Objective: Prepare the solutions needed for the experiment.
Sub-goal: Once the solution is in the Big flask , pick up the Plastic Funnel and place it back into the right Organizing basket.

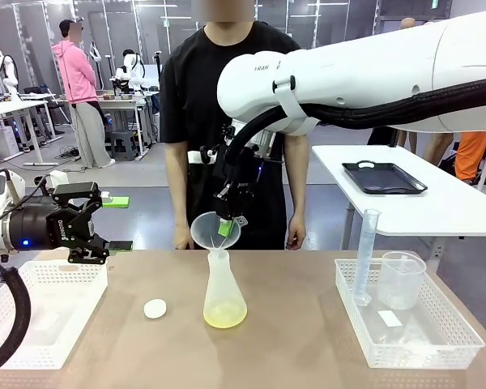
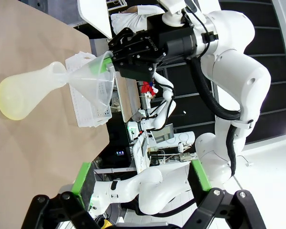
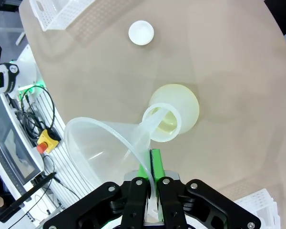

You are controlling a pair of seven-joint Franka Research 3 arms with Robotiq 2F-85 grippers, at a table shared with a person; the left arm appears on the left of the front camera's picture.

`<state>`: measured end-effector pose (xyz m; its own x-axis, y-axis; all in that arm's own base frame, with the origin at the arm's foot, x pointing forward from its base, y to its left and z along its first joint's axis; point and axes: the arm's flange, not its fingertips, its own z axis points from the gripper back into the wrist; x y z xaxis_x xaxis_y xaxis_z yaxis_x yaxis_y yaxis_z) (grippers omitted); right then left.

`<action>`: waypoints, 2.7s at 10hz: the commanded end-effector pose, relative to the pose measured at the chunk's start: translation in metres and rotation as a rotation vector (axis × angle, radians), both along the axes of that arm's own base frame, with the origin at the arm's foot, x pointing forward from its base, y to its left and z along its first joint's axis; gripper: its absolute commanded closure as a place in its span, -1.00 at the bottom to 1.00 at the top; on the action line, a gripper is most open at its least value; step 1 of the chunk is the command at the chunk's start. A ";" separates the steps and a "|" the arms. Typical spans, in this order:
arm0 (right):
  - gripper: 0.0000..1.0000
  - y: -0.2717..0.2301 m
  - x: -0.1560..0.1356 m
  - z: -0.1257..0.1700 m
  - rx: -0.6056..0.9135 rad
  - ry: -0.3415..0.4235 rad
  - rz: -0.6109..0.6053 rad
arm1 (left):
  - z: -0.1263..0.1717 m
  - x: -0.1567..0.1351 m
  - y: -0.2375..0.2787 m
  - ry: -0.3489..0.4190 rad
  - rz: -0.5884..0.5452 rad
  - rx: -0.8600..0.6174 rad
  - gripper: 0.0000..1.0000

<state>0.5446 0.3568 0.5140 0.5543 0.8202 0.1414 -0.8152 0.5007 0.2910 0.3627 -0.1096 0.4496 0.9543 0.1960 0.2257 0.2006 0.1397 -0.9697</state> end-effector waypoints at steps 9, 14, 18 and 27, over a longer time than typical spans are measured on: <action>1.00 -0.023 0.002 0.040 -0.001 -0.010 -0.109 | 0.002 0.000 0.001 -0.006 0.002 0.003 -1.00; 1.00 -0.032 -0.009 0.047 0.028 0.000 -0.110 | 0.002 0.000 0.001 -0.006 0.002 0.003 -1.00; 1.00 -0.064 -0.024 0.080 0.012 0.020 -0.236 | 0.002 0.000 0.001 -0.006 0.002 0.003 -1.00; 1.00 -0.234 -0.065 0.076 0.041 0.007 -0.549 | 0.002 0.000 0.001 -0.006 0.002 0.003 -1.00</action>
